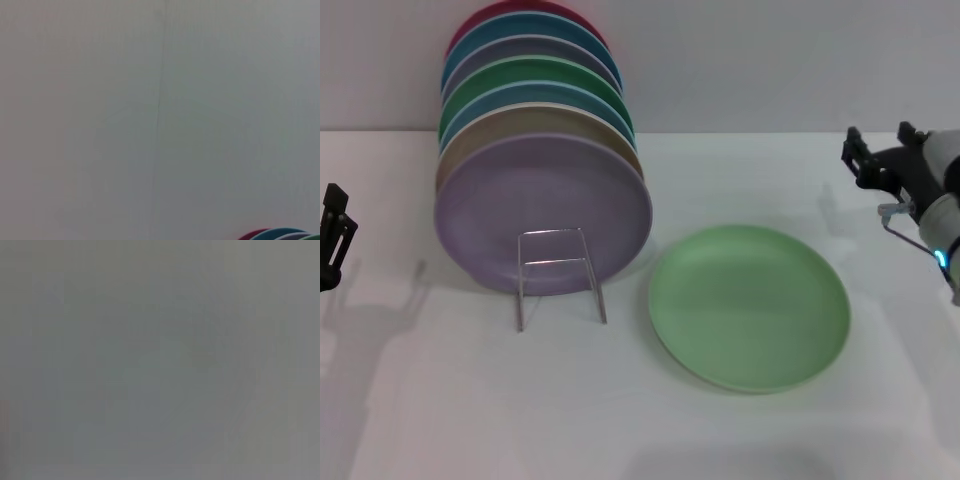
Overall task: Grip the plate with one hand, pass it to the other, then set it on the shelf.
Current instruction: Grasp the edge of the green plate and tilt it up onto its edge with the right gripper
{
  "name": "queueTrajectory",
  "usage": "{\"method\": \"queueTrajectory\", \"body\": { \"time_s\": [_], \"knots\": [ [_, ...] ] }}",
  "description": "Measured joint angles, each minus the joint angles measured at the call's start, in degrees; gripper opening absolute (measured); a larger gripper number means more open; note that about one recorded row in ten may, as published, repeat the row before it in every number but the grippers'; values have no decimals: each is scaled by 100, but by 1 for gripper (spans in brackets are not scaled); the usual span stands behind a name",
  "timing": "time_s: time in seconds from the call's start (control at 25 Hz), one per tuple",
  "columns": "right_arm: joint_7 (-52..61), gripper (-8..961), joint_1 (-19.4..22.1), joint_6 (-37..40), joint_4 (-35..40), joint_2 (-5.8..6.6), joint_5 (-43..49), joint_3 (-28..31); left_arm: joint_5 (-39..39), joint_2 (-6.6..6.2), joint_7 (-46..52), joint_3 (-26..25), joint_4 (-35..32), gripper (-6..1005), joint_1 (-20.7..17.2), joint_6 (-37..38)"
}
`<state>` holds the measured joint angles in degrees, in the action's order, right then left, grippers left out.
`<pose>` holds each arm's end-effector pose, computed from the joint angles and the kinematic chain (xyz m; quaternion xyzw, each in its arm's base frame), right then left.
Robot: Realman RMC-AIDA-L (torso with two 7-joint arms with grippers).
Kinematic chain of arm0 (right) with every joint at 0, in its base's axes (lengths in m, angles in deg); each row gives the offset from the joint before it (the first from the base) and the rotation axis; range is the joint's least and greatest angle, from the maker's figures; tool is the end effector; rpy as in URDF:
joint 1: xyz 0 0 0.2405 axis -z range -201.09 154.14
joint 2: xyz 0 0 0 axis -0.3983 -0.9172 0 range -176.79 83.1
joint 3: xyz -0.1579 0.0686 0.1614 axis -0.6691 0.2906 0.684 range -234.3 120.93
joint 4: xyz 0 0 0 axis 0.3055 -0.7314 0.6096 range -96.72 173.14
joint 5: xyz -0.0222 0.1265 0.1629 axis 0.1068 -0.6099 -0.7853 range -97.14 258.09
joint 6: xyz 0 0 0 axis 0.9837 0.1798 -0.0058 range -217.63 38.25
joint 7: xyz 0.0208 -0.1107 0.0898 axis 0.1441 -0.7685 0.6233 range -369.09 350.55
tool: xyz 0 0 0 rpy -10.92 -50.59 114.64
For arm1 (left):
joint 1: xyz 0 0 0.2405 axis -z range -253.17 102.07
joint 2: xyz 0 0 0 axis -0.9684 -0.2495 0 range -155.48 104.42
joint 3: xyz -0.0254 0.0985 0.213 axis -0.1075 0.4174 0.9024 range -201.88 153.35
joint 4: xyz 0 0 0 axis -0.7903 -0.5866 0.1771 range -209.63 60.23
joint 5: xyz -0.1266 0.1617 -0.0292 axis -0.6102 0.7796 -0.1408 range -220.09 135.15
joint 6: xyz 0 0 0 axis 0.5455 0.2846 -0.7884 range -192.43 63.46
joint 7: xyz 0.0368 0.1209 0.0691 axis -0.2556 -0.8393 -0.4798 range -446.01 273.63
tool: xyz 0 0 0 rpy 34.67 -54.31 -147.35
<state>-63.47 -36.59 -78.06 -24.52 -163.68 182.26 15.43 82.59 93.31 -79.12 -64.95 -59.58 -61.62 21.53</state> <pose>0.2396 0.3702 0.0028 -0.7247 0.3255 0.1811 0.5797 -0.3055 0.2592 0.0123 -0.6343 -0.1856 -0.3937 0.6389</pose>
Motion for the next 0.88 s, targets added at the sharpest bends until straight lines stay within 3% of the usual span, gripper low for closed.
{"method": "queueTrajectory", "body": {
  "time_s": [0.04,0.16,0.2,0.24,0.36,0.4,0.44,0.52,0.56,0.6,0.88],
  "knots": [
    [0,623,0,0,0,0,0,0,0,2,0,2,-1,802,3,-1],
    [-210,622,266,-1807,-484,-195,413,1166,2,8,3,7,-1,800,25,-24],
    [196,622,285,-2745,-714,-203,1025,1659,2,7,4,8,4,800,34,-28],
    [196,622,285,-2745,-714,-203,1025,1659,4,8,4,13,9,800,40,-28],
    [1293,619,119,-4132,-1051,-190,2186,2350,8,7,4,29,16,799,54,-30],
    [1719,617,-15,-4953,-1259,-194,2744,2690,9,7,2,44,19,798,68,-31],
    [1719,614,-15,-4953,-1259,-194,2744,2690,12,7,1,57,21,798,82,-32],
    [2198,609,-268,-6112,-1501,-191,3299,3047,12,6,4,79,24,797,114,-33],
    [2198,606,-268,-6112,-1501,-191,3299,3047,13,6,-1,79,24,797,125,-33],
    [2476,603,-490,-6865,-1557,-175,3585,3322,12,5,-10,79,23,796,131,-32],
    [2942,585,-1076,-8483,-1494,-180,4184,4106,12,-4,17,75,26,794,169,7]
  ]
}}
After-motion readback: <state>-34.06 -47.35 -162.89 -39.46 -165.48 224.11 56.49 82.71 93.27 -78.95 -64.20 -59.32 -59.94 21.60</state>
